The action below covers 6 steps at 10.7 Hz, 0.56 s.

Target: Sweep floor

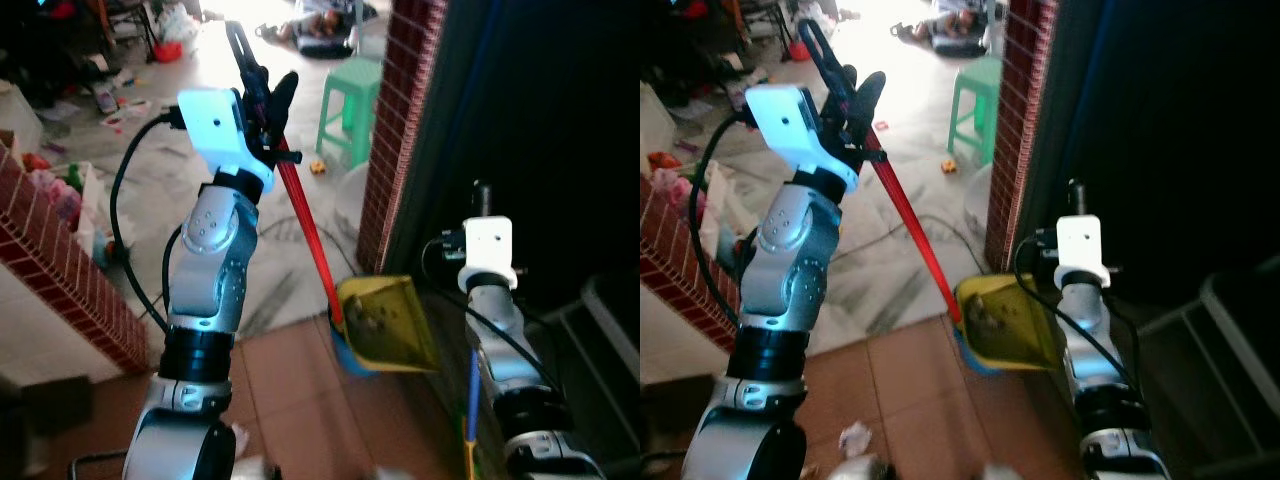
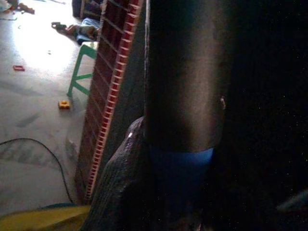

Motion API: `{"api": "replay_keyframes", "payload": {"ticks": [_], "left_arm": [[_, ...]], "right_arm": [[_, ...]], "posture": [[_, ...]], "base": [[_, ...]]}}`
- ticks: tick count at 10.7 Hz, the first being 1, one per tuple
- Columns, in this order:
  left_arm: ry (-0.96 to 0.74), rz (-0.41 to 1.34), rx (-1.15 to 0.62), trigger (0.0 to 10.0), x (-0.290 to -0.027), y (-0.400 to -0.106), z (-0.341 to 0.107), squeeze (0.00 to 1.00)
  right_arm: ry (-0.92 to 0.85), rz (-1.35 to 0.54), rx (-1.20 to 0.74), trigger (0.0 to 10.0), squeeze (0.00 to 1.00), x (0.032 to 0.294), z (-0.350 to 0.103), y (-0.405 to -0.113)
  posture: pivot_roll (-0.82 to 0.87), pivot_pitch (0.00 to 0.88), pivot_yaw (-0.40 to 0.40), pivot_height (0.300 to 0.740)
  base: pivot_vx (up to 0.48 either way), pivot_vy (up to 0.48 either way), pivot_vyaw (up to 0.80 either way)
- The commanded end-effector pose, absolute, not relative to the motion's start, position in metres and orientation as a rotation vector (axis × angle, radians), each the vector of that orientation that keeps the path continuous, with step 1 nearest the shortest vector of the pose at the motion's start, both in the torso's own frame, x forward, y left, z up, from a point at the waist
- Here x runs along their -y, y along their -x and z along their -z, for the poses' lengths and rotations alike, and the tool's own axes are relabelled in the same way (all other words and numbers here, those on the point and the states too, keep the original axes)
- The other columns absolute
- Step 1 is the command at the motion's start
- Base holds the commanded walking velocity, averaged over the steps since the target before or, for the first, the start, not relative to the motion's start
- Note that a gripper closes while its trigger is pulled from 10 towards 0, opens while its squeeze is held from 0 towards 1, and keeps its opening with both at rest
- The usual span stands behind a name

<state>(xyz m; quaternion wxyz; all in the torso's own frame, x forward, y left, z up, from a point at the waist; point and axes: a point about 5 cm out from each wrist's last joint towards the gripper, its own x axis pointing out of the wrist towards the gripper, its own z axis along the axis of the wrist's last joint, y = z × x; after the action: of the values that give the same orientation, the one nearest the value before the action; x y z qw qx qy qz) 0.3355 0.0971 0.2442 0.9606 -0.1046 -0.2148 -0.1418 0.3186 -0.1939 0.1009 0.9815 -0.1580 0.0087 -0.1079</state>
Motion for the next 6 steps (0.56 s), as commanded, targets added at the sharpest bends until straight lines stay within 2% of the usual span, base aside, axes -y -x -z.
{"api": "replay_keyframes", "payload": {"ticks": [1, 4, 6], "left_arm": [[0.145, 0.253, 0.557, 10.0, -0.106, -0.332, -0.263, 0.0], [0.076, 0.264, 0.605, 10.0, -0.099, -0.329, -0.267, 0.0], [0.07, 0.328, 0.623, 10.0, -0.078, -0.325, -0.262, 0.0]], "right_arm": [[0.331, 0.197, 0.026, 10.0, 0.0, 0.189, -0.111, -0.324], [0.331, 0.192, 0.019, 10.0, 0.0, 0.188, -0.109, -0.324], [0.323, 0.173, 0.044, 10.0, 0.0, 0.185, -0.115, -0.329]], "posture": [[-0.06, 0.0, 0.013, 0.74], [-0.05, 0.0, 0.012, 0.74], [-0.06, 0.0, 0.016, 0.74]], "base": [[0.0, 0.0, 0.0], [0.0, 0.0, 0.0], [0.0, 0.0, 0.0]]}}
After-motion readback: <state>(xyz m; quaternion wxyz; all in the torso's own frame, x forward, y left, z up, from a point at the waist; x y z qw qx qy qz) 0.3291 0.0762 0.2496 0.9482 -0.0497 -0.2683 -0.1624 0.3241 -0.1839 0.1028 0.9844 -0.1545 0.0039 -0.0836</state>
